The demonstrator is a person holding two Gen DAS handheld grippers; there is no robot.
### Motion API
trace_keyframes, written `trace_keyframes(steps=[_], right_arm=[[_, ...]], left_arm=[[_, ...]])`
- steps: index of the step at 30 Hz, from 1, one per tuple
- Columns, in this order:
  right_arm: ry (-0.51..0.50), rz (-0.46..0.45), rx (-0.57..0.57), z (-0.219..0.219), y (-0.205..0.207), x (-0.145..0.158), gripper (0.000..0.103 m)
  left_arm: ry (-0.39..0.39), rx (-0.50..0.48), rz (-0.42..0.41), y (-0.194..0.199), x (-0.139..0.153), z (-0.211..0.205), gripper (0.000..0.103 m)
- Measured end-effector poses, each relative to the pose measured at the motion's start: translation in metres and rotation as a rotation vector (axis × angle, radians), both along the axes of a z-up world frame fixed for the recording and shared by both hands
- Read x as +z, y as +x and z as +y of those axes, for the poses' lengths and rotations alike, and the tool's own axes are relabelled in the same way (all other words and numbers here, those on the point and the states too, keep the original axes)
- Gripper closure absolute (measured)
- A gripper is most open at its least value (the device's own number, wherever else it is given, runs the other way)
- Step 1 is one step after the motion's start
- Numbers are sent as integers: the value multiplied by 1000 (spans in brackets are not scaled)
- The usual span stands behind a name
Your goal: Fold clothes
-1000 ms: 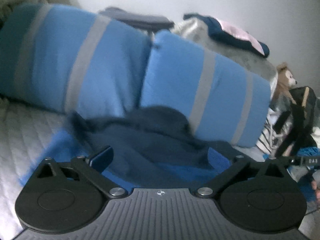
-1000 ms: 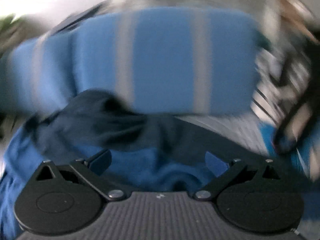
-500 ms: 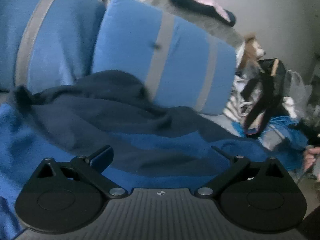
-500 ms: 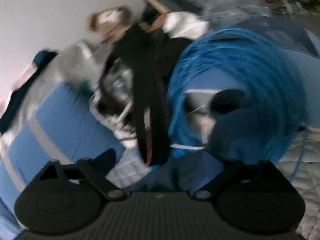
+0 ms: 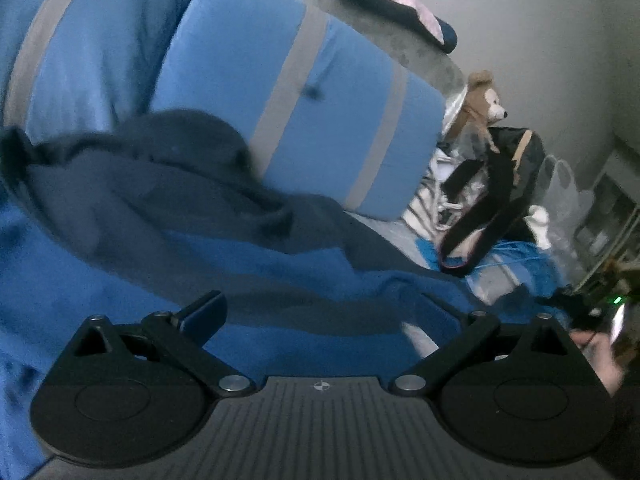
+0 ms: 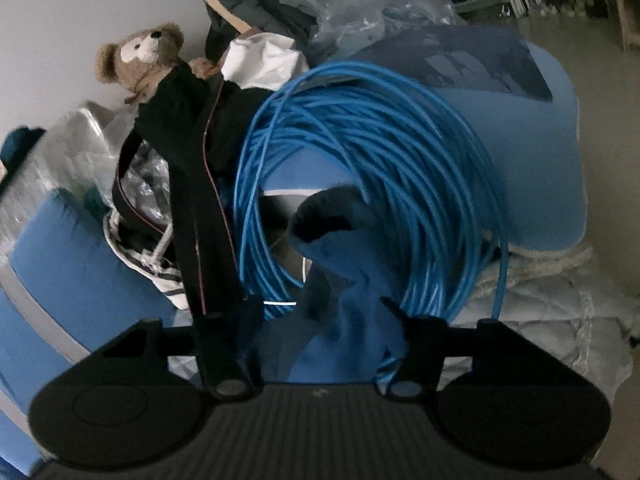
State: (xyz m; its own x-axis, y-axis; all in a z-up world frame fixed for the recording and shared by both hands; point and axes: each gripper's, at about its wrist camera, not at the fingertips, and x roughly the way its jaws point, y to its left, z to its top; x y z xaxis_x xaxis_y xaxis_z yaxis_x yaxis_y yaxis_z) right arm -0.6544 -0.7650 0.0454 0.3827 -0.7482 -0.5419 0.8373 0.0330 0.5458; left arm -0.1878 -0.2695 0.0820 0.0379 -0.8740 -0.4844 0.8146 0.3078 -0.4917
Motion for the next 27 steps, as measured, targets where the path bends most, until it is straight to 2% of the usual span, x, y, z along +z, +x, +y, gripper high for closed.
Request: trace_keyframes(steps=[4,7,11,15,16,17,19,20,22,24,27], right_arm=[[-26,-5,35,0,-7,-3,46],[-30,8,66,-2,-4,-8,47],[12,17,78,-13,9,-21,58],[32,128,74,-20,31,-29,64],[42,162,72,-21,37,-32,69],[50,185,70,-22,41,-36,82],[59,226,74,-25,47,-39,102],[40,242,75,-24,50,-37,102],[-60,294,92,-14,60,-25,103],[-237,386,173,12,83,-5,103],[-474,462,356,66,125,21,103]], left_arm=[[-20,-34,14,-11,6,-2,0],[-33,-51,-49,-19,7,-3,0],[-28,-45,-138,-23,5,-5,0],[-7,-20,-162,-18,0,-4,0],[-2,-13,-161,-17,-1,-4,0],[3,-5,-160,-15,-2,-4,0],[7,2,-161,-12,-3,-3,0],[7,4,-162,-11,-3,-3,0],[2,9,-164,-10,-2,-2,0],[-7,14,-164,-8,-1,-1,0],[-21,26,-167,-5,-1,2,0]])
